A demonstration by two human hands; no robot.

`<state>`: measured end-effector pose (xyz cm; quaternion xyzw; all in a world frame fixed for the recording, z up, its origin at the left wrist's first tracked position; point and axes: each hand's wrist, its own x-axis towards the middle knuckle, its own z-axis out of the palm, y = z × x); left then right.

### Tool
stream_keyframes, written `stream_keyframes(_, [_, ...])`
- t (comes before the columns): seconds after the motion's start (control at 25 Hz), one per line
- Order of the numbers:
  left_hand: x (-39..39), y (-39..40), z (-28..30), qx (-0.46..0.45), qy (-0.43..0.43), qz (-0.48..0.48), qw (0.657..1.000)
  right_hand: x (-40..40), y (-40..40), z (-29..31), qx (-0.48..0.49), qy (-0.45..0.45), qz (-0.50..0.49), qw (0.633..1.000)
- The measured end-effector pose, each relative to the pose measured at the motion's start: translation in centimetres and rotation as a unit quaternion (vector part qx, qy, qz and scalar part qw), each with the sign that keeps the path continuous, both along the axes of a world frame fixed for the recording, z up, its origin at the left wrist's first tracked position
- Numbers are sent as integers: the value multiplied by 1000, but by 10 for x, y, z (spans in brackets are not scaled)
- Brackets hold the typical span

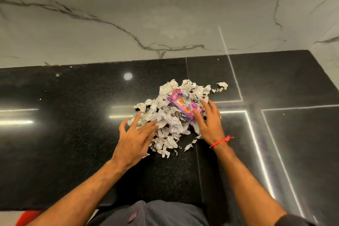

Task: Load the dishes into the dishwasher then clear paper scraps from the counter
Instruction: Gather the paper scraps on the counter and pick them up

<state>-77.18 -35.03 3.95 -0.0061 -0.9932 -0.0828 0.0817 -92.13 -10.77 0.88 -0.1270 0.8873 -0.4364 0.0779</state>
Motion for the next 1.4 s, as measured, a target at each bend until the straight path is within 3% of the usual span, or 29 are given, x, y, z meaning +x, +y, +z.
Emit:
stream_keyframes(0.08, [7, -6, 8, 45, 39, 29, 998, 9, -4, 11, 32, 62, 25, 997])
stream_keyframes(0.16, [6, -7, 21, 78, -4, 68, 995, -3, 2, 31, 107, 113, 66, 986])
stream_keyframes(0.32, [-20, 8, 30, 119, -219, 106, 963, -44, -5, 60, 242, -5, 204, 949])
stream_keyframes(0.44, [-42, 28, 15, 79, -246, 71, 963, -53, -33, 54, 333, -9, 322, 886])
stream_keyframes(0.56, [-47, 39, -6, 119, -219, 87, 965, -44, -51, 38, 384, 29, 370, 845])
stream_keyframes(0.76, [-56, 36, -12, 152, -156, 129, 967, -38, -61, 32, 251, 63, 349, 901])
stream_keyframes(1.0, [-72, 34, 18, 282, -69, 79, 954, -41, -72, 55, 64, 82, 309, 945])
stream_keyframes(1.2, [-81, 17, 43, 248, -12, 57, 967, -43, -74, 80, 7, 116, 274, 955])
stream_keyframes(1.4, [-75, 7, 51, 347, 31, 54, 936, -30, -91, 97, -43, 111, 249, 961])
